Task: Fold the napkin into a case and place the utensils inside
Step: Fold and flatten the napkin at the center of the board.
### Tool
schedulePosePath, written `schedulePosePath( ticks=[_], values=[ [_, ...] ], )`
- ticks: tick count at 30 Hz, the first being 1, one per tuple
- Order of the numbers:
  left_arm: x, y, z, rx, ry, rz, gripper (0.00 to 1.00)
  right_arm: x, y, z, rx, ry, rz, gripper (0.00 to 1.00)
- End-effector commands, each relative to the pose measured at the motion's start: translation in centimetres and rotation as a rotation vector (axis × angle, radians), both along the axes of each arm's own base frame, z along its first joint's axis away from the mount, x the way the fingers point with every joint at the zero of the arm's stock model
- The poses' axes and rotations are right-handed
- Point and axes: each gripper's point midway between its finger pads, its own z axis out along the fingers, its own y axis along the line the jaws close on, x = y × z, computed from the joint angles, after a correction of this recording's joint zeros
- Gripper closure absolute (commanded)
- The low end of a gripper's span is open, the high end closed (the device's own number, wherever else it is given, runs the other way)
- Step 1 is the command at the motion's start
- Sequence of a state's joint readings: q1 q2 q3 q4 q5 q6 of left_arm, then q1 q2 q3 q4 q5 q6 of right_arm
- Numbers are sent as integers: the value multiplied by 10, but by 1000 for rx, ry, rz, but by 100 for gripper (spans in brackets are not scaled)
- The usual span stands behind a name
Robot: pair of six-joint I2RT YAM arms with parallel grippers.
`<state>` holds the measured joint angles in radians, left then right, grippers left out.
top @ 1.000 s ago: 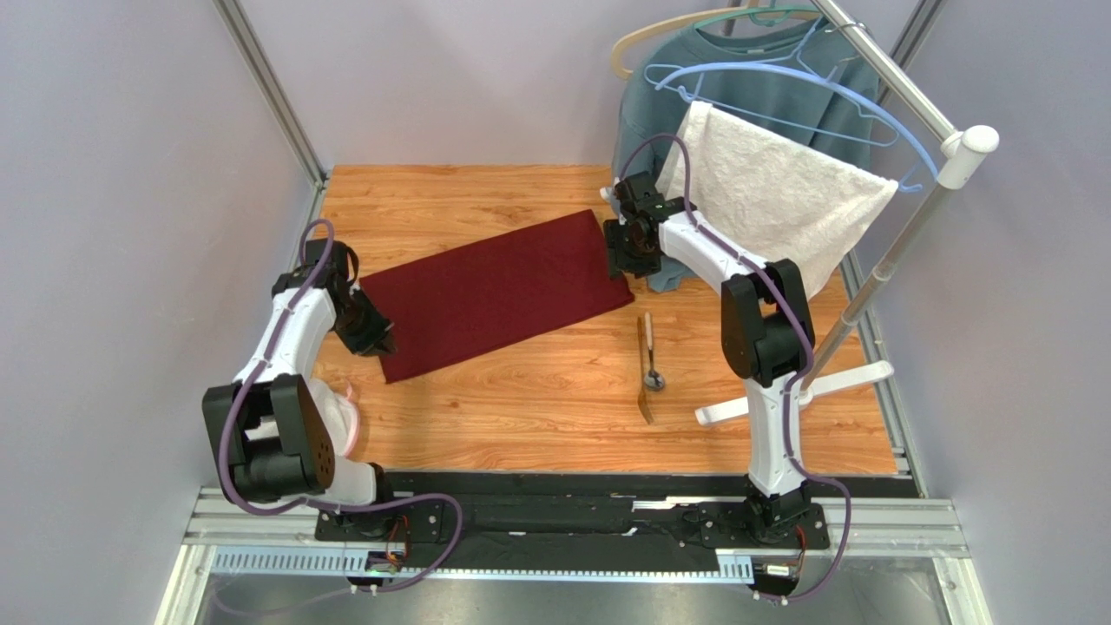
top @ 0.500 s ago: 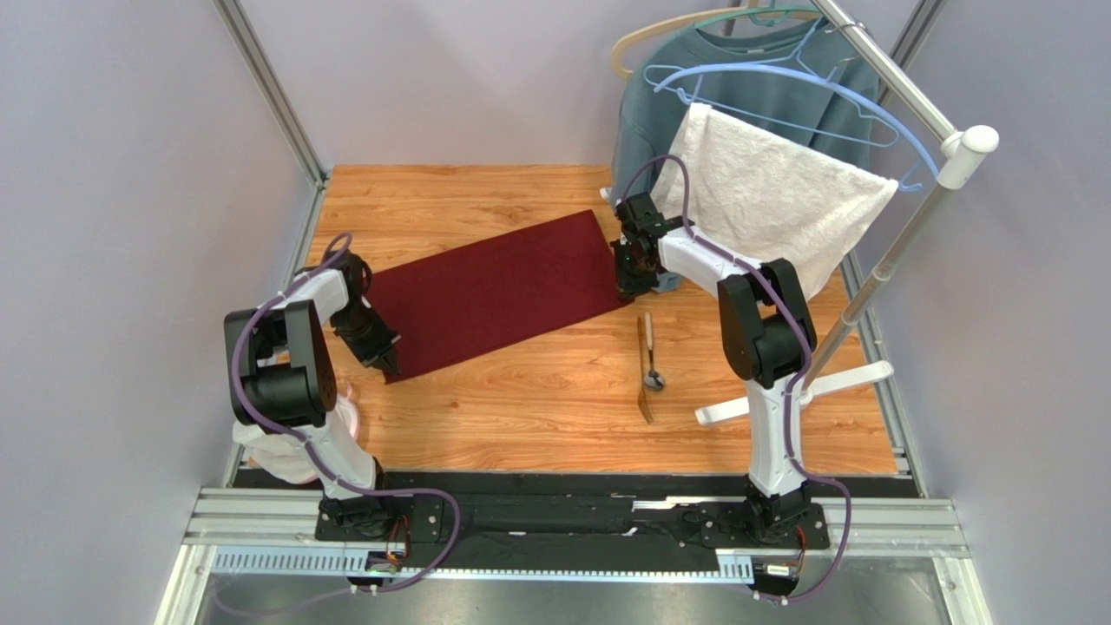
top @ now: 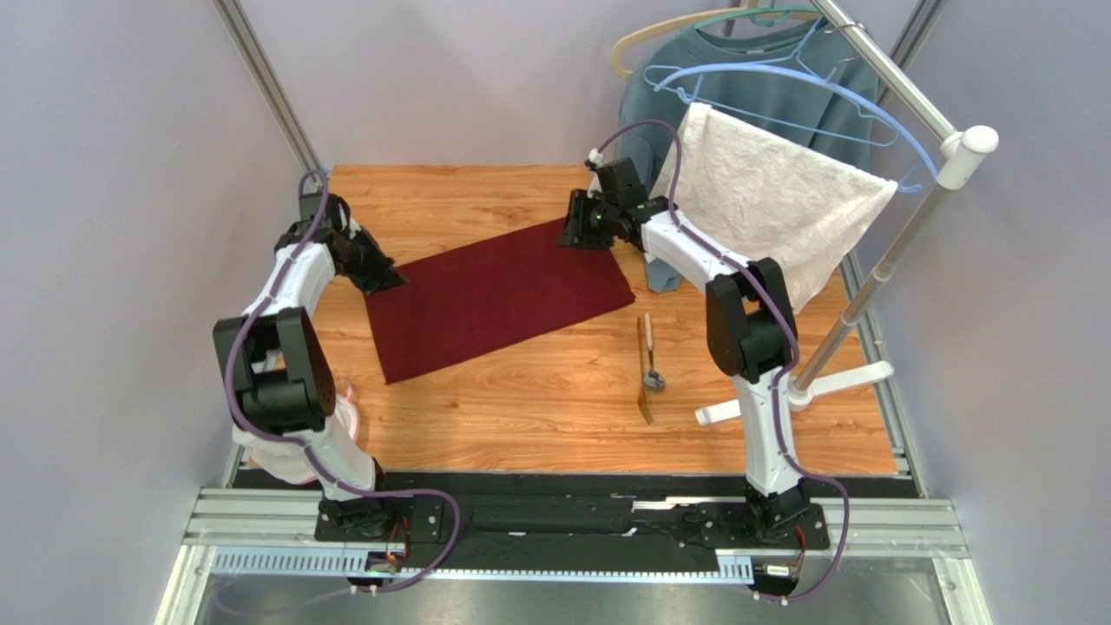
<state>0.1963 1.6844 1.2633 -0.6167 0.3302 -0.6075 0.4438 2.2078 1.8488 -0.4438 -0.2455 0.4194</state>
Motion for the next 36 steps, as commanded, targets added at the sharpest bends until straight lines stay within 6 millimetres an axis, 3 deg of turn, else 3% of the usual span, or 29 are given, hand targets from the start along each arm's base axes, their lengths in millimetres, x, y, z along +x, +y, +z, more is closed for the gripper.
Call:
schedulePosePath(
  ticks=[1, 2, 4, 6, 7, 9, 10, 12, 19, 25, 28, 33, 36],
  values=[
    [52, -9, -10, -160, -96, 4, 97, 26, 59, 6, 334, -15, 51, 60],
    [58, -5, -11, -172, -107, 24, 98, 37, 65, 15, 404, -48, 32, 62],
    [62, -2, -22, -186, -101, 40, 98, 46, 72, 5, 464, -55, 26, 65],
    [66, 4, -33, -183, -88, 54, 99, 59, 75, 14, 573, -63, 7, 71],
    [67, 7, -37, -177, -78, 61, 99, 62, 76, 6, 602, -49, 8, 74],
    [66, 17, -50, -175, -47, 94, 100, 74, 72, 9, 662, -60, -24, 77],
    [66, 21, -55, -178, -40, 107, 100, 78, 70, -7, 660, -38, -42, 77],
    [64, 29, -65, -194, -9, 144, 100, 88, 64, -8, 683, -33, -59, 77],
    [63, 42, -66, -190, 80, 209, 100, 105, 41, -29, 779, 32, -176, 77],
    [66, 53, -68, -155, 208, 244, 100, 108, 44, -4, 845, 12, -177, 75],
    [64, 65, -74, -110, 264, 292, 100, 121, 36, -12, 779, 2, -244, 75],
    [66, 71, -80, -127, 328, 323, 100, 135, 19, -61, 703, 119, -374, 75],
    [67, 75, -81, -113, 360, 328, 100, 140, 9, -70, 714, 136, -415, 75]
  ],
)
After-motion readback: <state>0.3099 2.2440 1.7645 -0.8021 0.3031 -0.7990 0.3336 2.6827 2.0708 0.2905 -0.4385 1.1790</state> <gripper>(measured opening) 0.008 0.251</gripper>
